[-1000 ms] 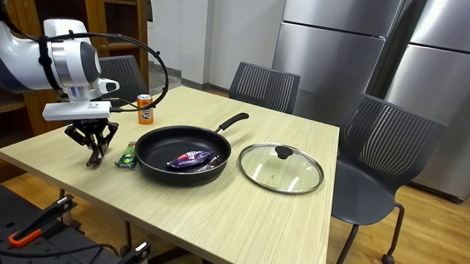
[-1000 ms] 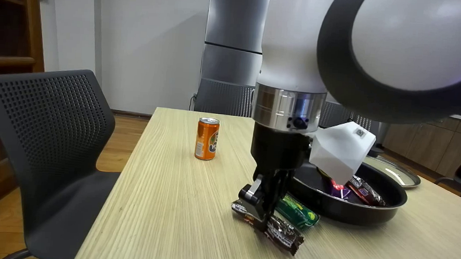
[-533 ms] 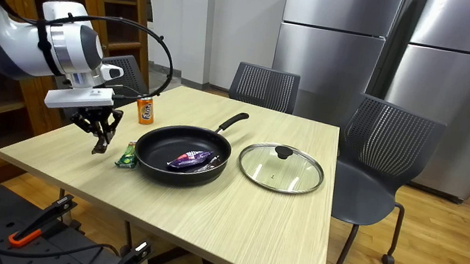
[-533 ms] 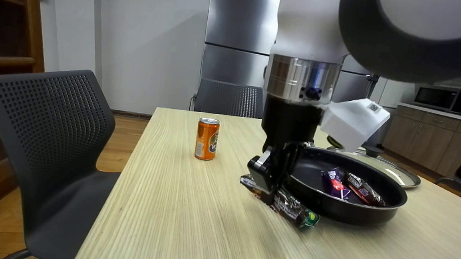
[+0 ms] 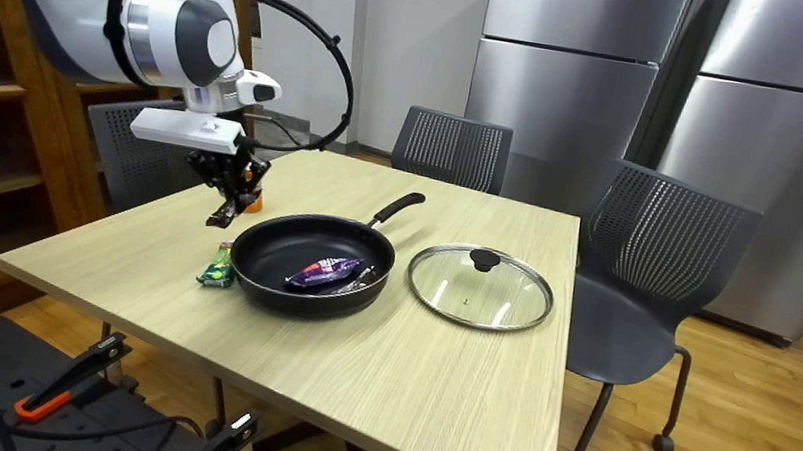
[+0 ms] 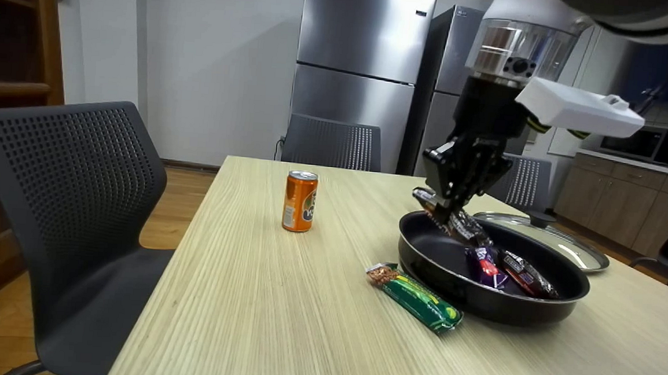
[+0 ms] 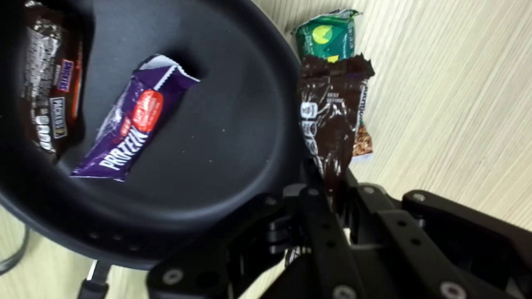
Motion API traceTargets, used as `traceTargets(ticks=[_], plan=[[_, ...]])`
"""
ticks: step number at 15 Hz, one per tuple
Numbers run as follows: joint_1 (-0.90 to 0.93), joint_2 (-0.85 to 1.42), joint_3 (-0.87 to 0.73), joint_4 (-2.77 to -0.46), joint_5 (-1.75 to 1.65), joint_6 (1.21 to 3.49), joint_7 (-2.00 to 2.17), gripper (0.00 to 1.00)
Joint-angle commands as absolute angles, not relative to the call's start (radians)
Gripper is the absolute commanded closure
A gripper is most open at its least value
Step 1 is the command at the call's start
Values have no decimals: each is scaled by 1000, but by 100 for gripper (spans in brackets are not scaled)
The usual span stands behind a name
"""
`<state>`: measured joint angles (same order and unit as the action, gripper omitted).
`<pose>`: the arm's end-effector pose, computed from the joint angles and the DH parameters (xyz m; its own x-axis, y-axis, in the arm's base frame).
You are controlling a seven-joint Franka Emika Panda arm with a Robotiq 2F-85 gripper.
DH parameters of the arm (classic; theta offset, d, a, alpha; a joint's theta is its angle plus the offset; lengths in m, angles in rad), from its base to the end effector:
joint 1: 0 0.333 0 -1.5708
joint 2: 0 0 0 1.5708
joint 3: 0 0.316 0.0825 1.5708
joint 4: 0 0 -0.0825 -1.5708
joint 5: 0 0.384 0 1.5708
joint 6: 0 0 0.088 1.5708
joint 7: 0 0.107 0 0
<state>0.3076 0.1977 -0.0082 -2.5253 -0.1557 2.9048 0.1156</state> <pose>0.4556 0.1503 0.2197 0.9282 0.3244 0.1821 0.3220 -0.9457 0.0439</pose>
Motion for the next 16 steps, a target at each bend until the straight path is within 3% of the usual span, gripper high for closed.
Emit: traceTargets(ticks=[1,16], plan=[[179,129,46,-2532,-23,2865,77,97],[132,377,-38,-2351,29,2933,241,97]])
